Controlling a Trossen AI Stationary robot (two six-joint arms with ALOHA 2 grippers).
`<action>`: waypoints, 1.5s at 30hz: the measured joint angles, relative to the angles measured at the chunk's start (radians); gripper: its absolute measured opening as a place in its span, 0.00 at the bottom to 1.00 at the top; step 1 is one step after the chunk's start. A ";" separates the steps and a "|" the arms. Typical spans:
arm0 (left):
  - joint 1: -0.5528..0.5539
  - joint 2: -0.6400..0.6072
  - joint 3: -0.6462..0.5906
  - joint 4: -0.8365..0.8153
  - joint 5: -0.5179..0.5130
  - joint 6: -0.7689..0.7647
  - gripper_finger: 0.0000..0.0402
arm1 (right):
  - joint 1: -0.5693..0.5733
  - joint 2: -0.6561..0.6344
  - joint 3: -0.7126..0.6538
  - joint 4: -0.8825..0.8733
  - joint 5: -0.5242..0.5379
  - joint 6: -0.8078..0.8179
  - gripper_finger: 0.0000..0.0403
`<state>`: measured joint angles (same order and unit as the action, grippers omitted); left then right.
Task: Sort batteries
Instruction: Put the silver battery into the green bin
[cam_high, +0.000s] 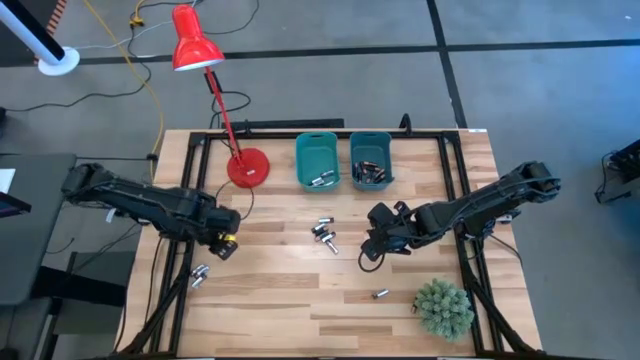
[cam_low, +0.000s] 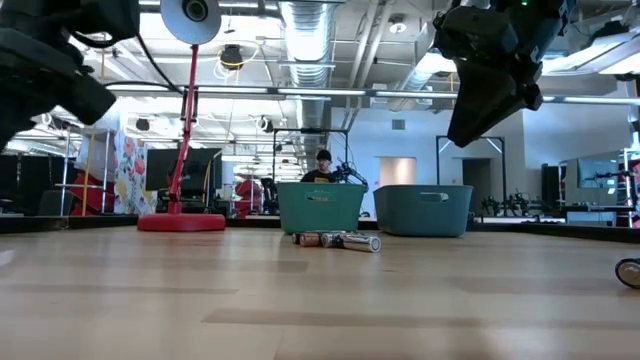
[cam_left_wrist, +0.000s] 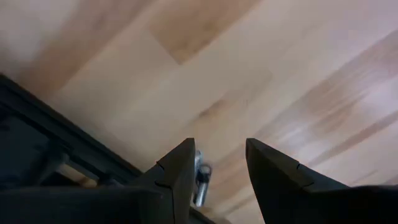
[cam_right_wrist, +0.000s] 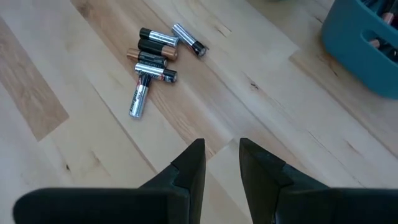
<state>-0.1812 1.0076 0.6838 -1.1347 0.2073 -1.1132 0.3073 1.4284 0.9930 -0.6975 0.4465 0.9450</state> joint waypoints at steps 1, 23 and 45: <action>-0.017 0.011 0.000 0.000 0.012 -0.015 0.34 | -0.003 0.000 0.000 0.002 0.000 -0.007 0.29; -0.134 0.484 0.000 0.028 0.219 0.131 0.34 | 0.010 0.000 0.000 0.048 0.000 -0.011 0.29; -0.133 0.692 0.002 0.143 0.263 0.299 0.32 | 0.028 0.000 0.000 0.055 0.000 -0.003 0.29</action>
<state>-0.3141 1.6998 0.6861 -0.9922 0.4700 -0.8146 0.3355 1.4284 0.9928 -0.6422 0.4465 0.9419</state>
